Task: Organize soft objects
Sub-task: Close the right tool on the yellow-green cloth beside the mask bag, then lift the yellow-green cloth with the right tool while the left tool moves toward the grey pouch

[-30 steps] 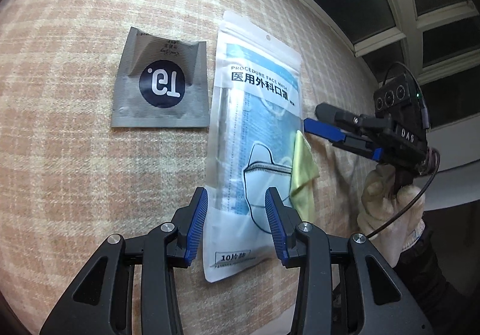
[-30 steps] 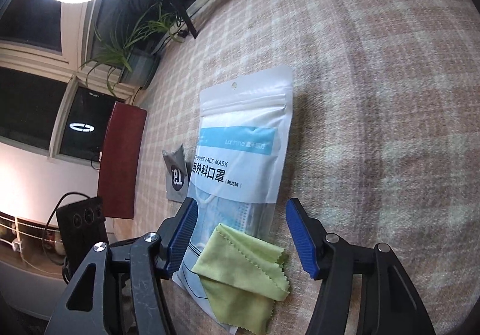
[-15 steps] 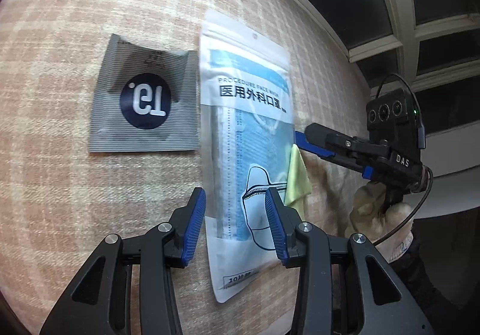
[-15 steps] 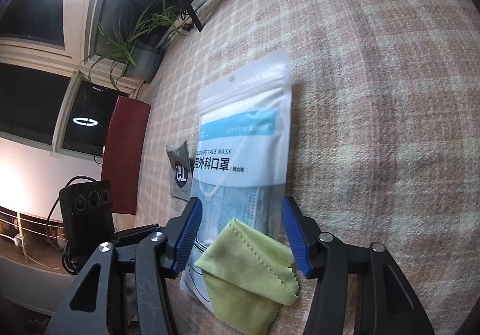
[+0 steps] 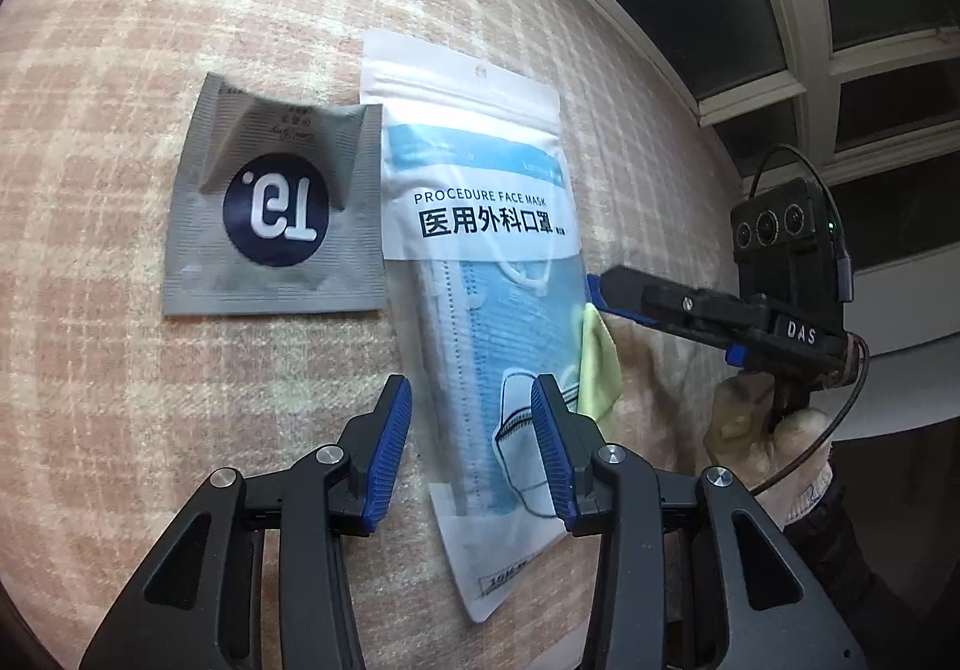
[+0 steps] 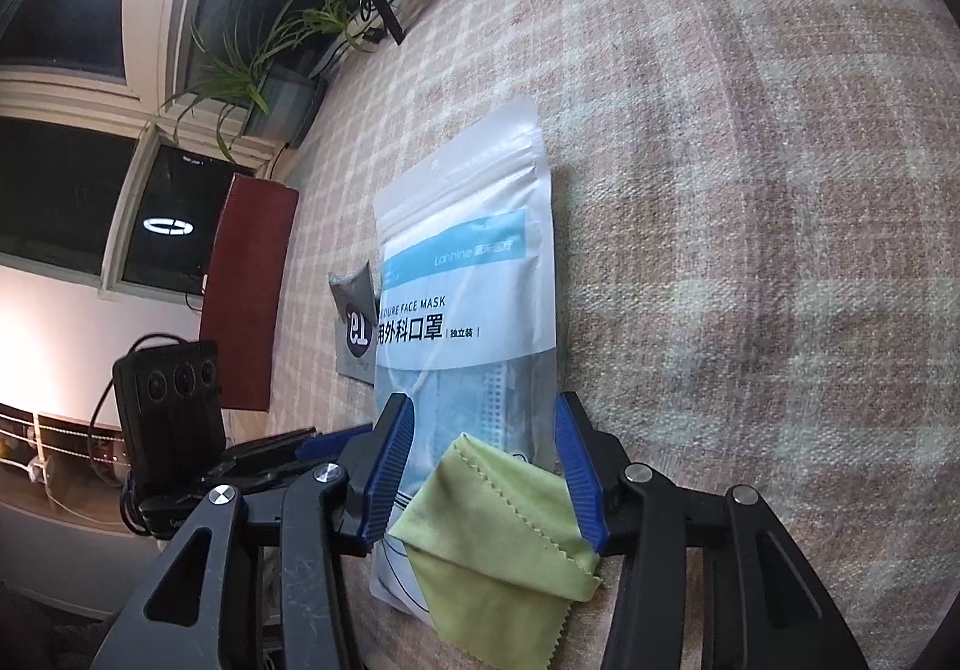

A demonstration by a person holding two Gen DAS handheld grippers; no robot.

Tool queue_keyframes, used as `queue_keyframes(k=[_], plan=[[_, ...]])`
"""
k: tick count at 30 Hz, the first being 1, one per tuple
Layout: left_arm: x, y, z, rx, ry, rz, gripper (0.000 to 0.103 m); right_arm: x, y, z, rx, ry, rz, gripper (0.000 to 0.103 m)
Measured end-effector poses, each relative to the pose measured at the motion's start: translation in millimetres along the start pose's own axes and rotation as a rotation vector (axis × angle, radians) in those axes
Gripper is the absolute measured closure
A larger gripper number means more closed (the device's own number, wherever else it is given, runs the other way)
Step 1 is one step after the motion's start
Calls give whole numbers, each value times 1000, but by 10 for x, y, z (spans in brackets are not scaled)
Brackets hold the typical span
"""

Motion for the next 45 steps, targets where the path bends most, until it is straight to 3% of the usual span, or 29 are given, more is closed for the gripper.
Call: queue_keyframes(k=[11,16,21,26,27,28,30,33,35,38,41,43,45], plan=[[137,-173,-159,22,18,-66,61,-110,-14,30,-10,4,-9,59],[185,-179,-203,9,15,-52,62,-135,-48,53,-41,-18,-22,70],[209,-248,-256,23,1,-66,66,-132,-25,61,-52,-21,-12,72],[293,-269,-195,14,-31,-67,78,-88,10,167,-37,-55,-8,72],[308,-281,-169,13,-42,-72,99,-79,28,191,-35,-61,-2,73],[325,-298,-150,8,-51,-79,102,-76,51,201,-24,-61,2,82],[343,-368,-161,-63,-35,-81,102,-77,186,178,-21,-53,43,85],[351,-541,-224,63,-57,-183,102,-64,286,118,-130,-72,73,86],[364,-491,-264,39,-42,-146,102,-45,287,103,-101,-69,58,86],[349,-459,-213,65,-52,-153,89,-39,293,118,-95,-63,72,83],[346,-394,-80,97,-71,-150,86,-12,250,94,-86,-44,63,83],[357,-319,-4,96,-72,-125,73,24,216,65,-66,-27,47,83],[354,-245,23,104,-68,-97,67,60,159,47,-74,-19,35,83]])
Point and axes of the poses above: each gripper's, at about its wrist camera, not at the fingertips, and z roughly against the way its jaws point, y to its left, x to its top, the point moved 2 cm from there along -z, roughly the way its jaws point, and after that the axes turned 12 degrees about -x, right-handed, at the moved point
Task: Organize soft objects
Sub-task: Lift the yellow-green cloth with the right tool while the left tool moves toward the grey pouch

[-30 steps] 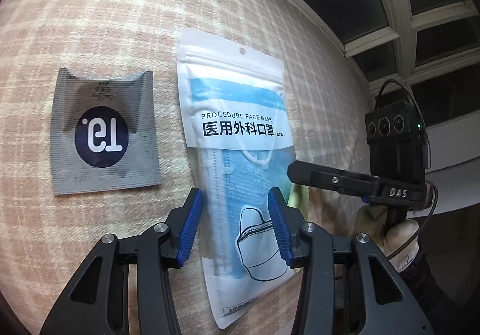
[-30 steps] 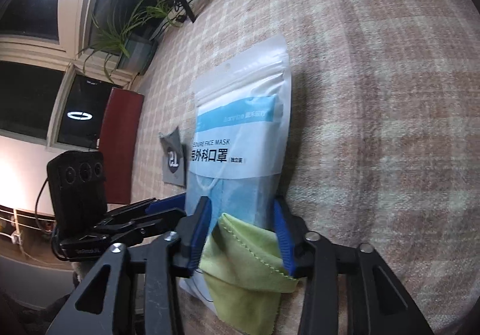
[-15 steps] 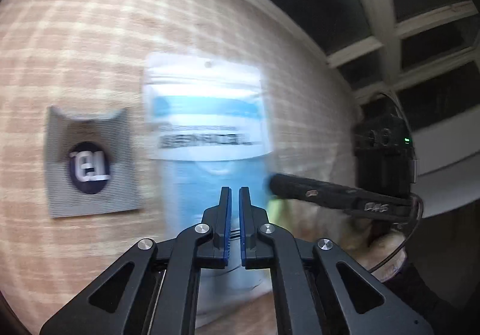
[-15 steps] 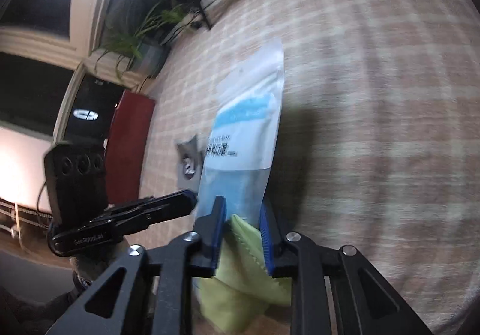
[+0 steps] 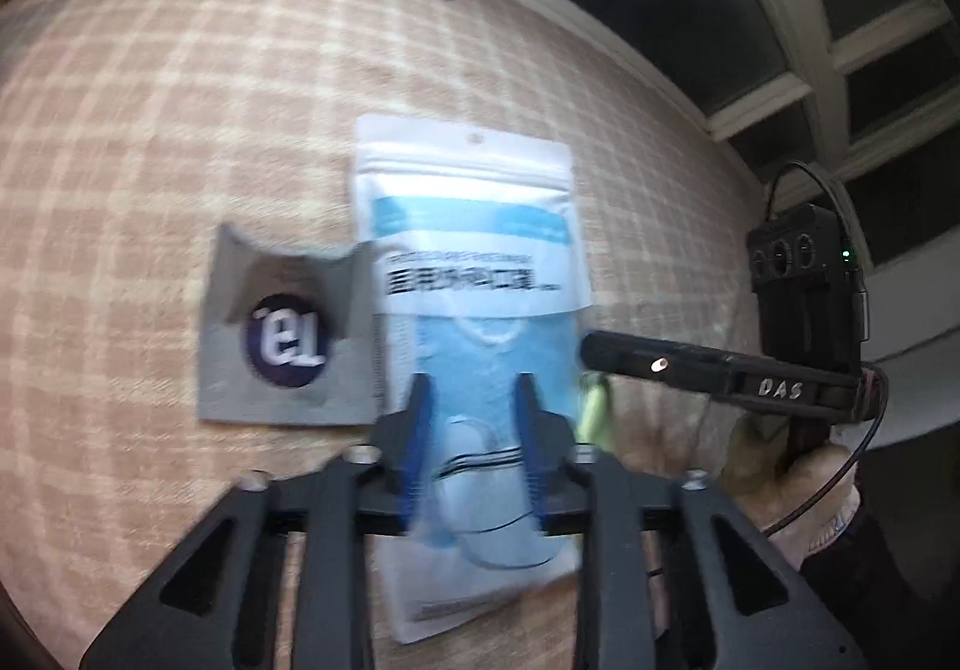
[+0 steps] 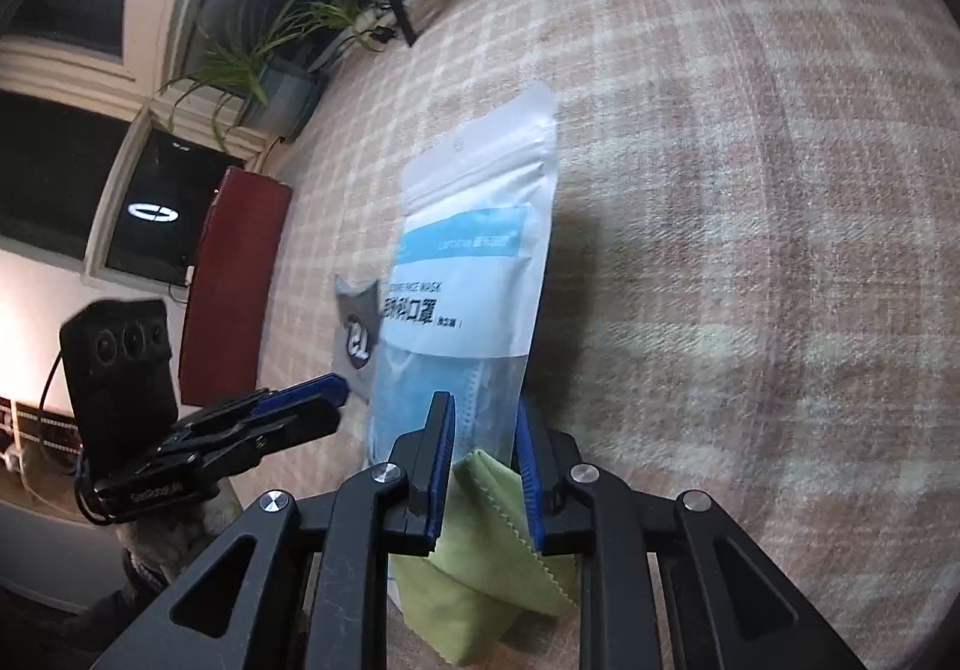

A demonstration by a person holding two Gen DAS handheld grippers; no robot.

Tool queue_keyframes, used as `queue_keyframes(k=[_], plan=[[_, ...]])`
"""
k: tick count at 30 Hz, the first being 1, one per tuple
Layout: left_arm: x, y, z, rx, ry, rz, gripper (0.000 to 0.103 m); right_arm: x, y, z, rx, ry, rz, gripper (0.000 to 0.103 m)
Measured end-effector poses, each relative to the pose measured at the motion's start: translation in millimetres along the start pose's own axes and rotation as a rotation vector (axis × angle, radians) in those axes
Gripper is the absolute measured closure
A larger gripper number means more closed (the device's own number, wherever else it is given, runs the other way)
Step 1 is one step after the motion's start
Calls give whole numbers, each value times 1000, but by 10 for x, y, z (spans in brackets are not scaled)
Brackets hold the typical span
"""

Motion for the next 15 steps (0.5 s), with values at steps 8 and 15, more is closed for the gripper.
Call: queue_keyframes(k=[8,15], plan=[[-190,240,63,39,26,62,54,138,-37,-58,-71,7,15,83],[-286,250,-15,28,40,75,54,428,-53,13,-84,-25,16,58]])
Point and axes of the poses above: each gripper's, at about its wrist camera, not at the fingertips, and z roughly against the way its jaws point, y to its left, x to its top, the point moved 2 cm from there along -z, roughly the way its jaws point, and after that the axes turned 12 degrees about -x, right-handed, at the moved point
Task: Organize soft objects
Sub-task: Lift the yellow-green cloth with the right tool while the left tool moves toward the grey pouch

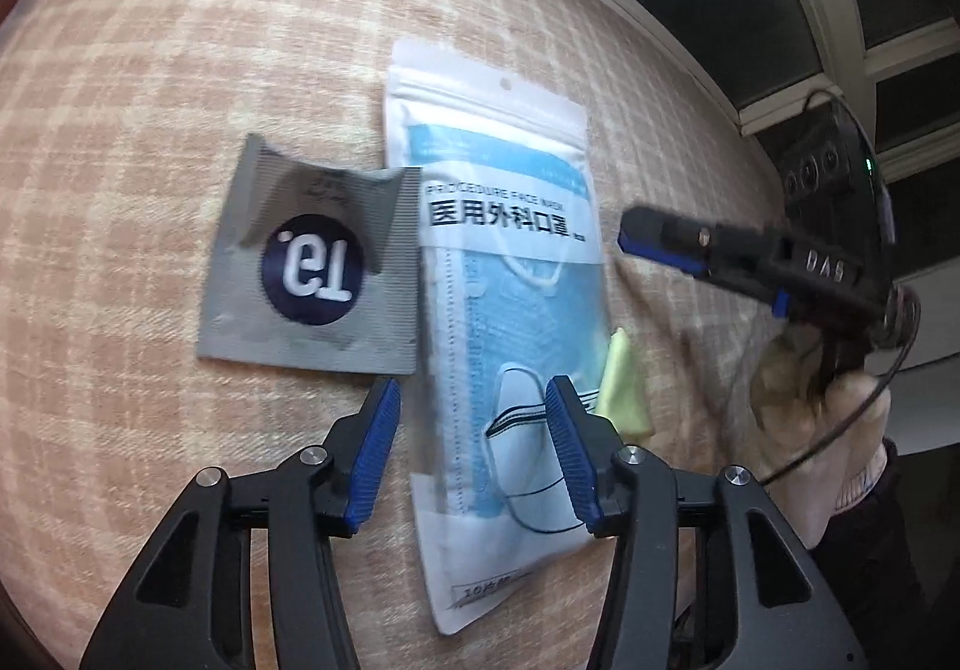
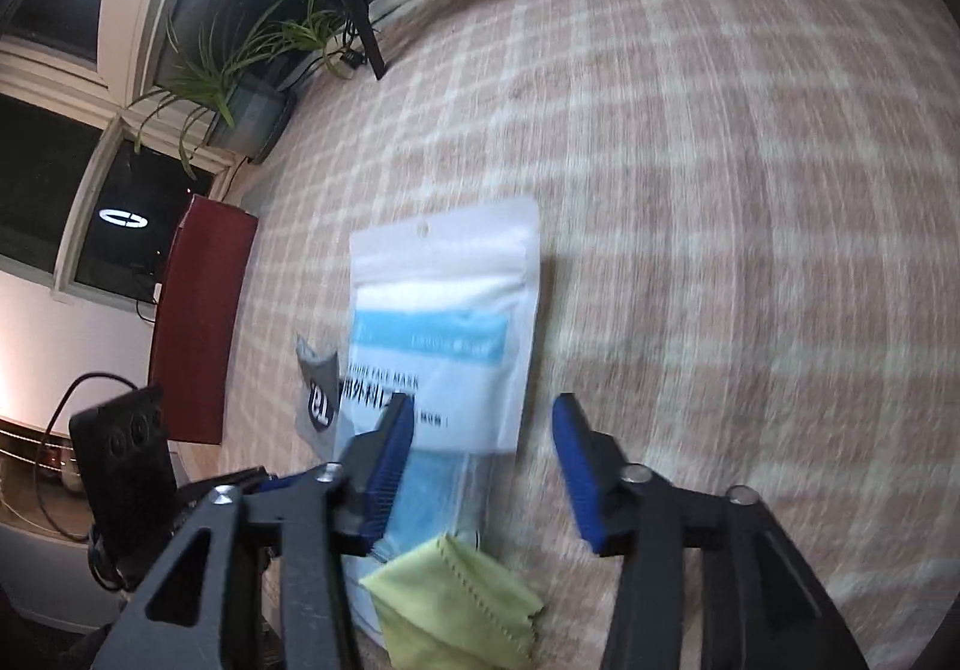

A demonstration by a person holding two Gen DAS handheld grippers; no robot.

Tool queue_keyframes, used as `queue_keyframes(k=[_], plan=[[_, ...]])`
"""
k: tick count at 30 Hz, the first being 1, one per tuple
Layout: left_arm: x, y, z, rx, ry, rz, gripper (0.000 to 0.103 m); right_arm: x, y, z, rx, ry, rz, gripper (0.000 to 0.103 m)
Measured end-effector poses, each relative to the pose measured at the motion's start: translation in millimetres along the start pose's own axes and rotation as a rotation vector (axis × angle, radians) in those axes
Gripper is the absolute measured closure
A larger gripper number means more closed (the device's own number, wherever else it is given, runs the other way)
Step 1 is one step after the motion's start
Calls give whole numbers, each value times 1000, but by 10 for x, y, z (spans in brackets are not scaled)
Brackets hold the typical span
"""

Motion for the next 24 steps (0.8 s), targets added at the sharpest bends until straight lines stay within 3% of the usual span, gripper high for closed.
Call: queue_keyframes(k=[7,17,24], plan=[[128,-197,-206,26,0,-48,54,83,-89,-34,-15,10,-6,58],[361,-439,-452,68,49,-170,53,-172,-352,159,-87,-5,-21,58],[406,-580,-299,54,34,-215,54,-433,-266,486,-118,-101,8,59]])
Point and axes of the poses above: each gripper's, at about its wrist camera, not at the fingertips, and z roughly against the way its jaws point, y to its left, x to its top, the point moved 2 cm from there along -z, roughly the way its jaws point, and after that the axes turned 12 degrees about -x, right-handed, at the moved point
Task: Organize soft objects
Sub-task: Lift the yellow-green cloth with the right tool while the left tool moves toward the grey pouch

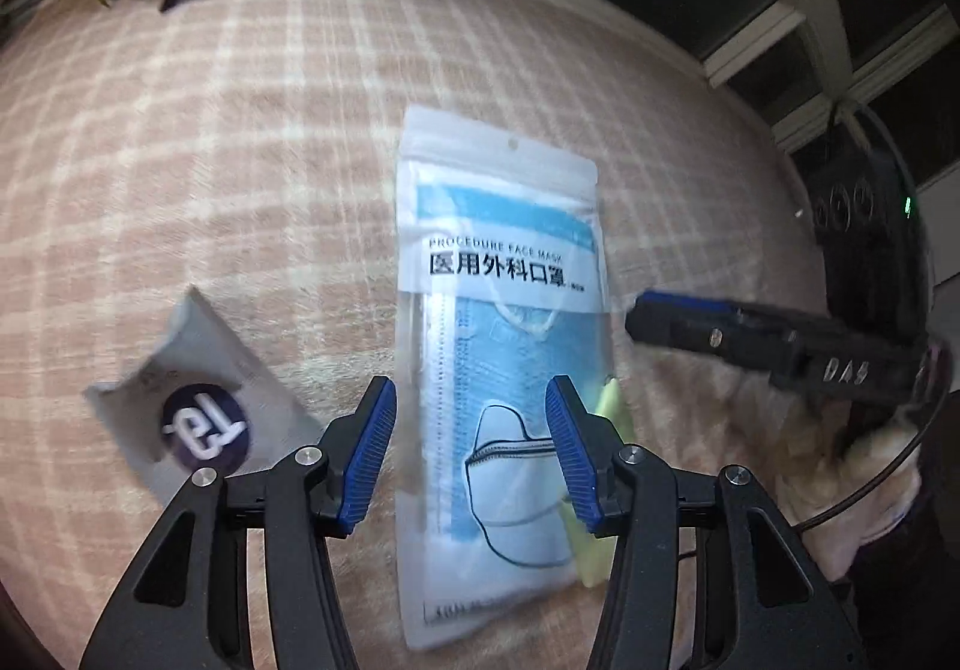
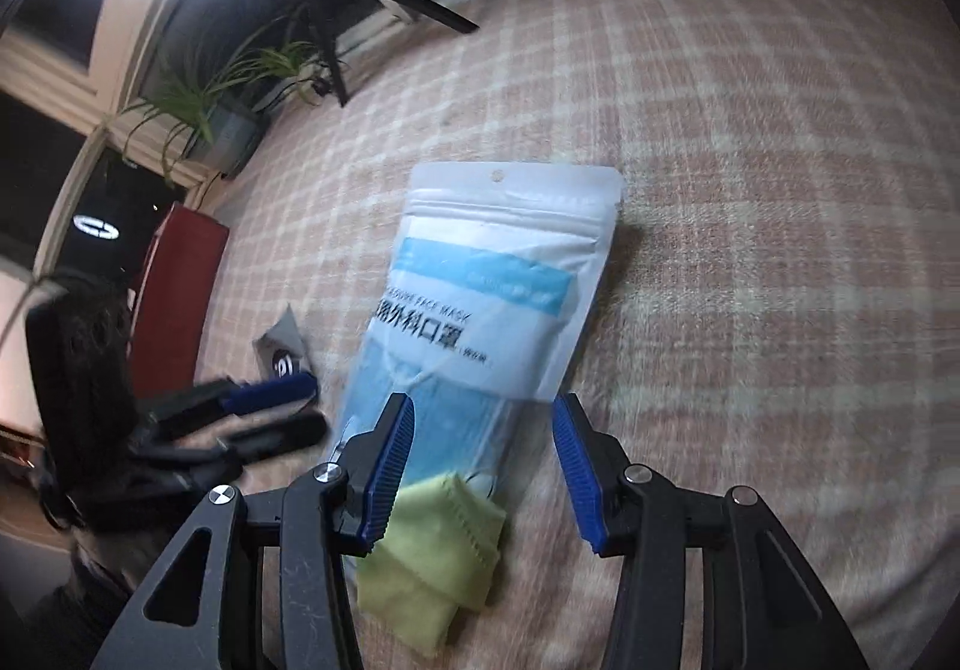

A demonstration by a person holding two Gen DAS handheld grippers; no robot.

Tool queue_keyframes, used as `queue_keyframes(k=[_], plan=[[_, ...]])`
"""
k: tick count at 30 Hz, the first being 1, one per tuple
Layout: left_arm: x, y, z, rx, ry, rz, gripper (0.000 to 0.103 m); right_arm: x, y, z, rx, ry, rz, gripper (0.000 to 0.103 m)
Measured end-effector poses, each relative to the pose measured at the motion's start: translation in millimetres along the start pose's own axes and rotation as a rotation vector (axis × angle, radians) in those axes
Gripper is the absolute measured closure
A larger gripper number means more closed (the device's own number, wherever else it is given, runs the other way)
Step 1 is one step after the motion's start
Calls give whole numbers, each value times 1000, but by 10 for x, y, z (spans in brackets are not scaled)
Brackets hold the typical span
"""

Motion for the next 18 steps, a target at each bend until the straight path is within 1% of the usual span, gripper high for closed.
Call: queue_keyframes(k=[2,3,5,6,7,11,14,18], plan=[[-30,13,213,3,-33,-11,54,-53,109,27,-2,-13,32,62],[-53,27,294,7,-45,-15,54,-84,174,12,1,-7,51,65],[-125,65,489,11,-72,-13,54,-123,280,-48,-1,6,76,72],[-145,82,557,12,-81,-9,54,-146,330,-81,-5,12,88,73],[-189,122,660,15,-95,-1,54,-166,368,-115,-9,18,97,74],[-278,254,845,25,-129,36,54,-276,457,-198,-19,44,107,76],[-332,332,880,28,-145,65,54,-409,496,-164,-28,52,128,77],[-419,432,979,35,-155,78,54,-621,513,-89,-72,55,153,77]])
Point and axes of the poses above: each gripper's, at about its wrist camera, not at the fingertips, and z roughly against the way its jaws point, y to its left, x to its top, the point moved 2 cm from there along -z, roughly the way its jaws point, and after that the axes turned 12 degrees about -x, right-handed, at the moved point
